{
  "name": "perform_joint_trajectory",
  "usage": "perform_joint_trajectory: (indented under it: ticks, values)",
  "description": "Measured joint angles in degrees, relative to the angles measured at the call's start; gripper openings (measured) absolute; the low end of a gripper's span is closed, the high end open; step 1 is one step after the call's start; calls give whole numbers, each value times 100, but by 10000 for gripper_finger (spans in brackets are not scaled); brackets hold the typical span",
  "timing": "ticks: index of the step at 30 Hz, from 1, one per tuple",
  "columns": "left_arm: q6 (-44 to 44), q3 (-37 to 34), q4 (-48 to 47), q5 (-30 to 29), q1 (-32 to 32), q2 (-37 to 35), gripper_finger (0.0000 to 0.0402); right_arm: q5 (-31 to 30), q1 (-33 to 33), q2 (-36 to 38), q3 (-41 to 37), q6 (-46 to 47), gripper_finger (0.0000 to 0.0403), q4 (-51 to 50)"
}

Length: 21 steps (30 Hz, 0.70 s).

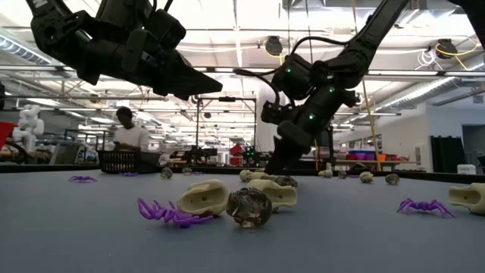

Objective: Sort Halloween decoration
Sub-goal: Put the violet spider toy into the green bin

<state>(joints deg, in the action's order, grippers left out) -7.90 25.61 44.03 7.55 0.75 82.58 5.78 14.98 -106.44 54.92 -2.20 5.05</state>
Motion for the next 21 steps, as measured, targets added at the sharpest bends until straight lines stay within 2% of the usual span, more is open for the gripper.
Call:
perform_joint_trajectory:
  ticks: [7, 11, 15, 21]
  values:
    - [0, 0, 0, 0, -2, 0, 5, 15, 2, -350, 20, 112, 201, 370]
    - [0, 0, 0, 0, -2, 0, 5, 45, 2, -474, 20, 154, 206, 638]
    - [0, 0, -7, -2, -2, -1, 5, 129, 12, -461, 15, 158, 169, 739]
    - [-2, 0, -65, 0, -2, -1, 5, 134, 15, -465, 11, 172, 57, 749]
